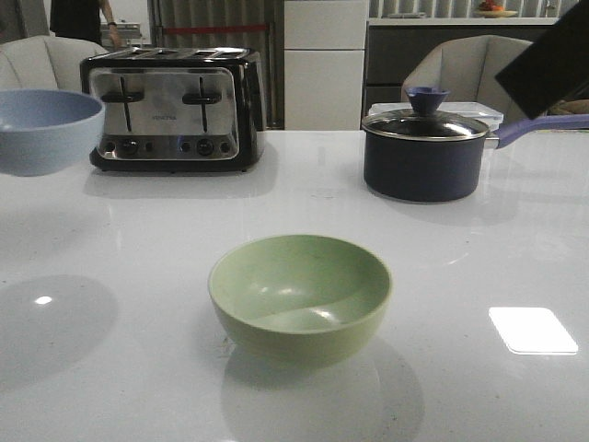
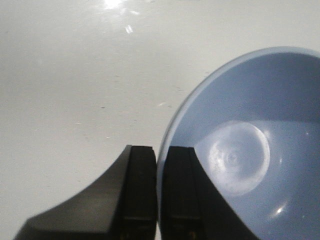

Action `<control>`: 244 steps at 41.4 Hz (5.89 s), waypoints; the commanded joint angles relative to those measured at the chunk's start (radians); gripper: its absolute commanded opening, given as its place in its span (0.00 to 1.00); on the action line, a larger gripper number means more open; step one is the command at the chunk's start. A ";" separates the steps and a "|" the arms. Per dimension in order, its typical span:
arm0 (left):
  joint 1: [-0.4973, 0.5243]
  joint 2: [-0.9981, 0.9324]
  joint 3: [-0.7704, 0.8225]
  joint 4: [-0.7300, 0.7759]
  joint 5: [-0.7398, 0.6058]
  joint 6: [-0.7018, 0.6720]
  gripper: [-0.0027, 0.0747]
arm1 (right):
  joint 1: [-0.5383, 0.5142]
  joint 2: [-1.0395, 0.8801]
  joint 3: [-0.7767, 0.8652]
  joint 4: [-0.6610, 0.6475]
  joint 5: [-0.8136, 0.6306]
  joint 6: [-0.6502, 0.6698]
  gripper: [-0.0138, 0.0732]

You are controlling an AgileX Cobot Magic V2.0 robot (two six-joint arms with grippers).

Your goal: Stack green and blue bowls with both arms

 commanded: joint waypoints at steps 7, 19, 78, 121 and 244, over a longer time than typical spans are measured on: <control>-0.238 -0.148 -0.033 -0.036 0.000 0.004 0.15 | 0.000 -0.008 -0.027 -0.002 -0.058 -0.010 0.72; -0.524 -0.149 -0.033 -0.036 -0.008 0.004 0.15 | 0.000 -0.008 -0.027 -0.002 -0.058 -0.010 0.72; -0.622 0.144 -0.033 0.006 -0.053 -0.004 0.47 | 0.000 -0.008 -0.027 -0.002 -0.058 -0.010 0.72; -0.622 -0.948 0.588 0.152 -0.146 -0.078 0.61 | 0.000 -0.008 -0.027 -0.002 -0.074 -0.010 0.72; -0.091 -1.769 1.563 0.145 -1.098 -0.120 0.16 | -0.047 -0.083 0.073 -0.007 -0.122 0.036 0.24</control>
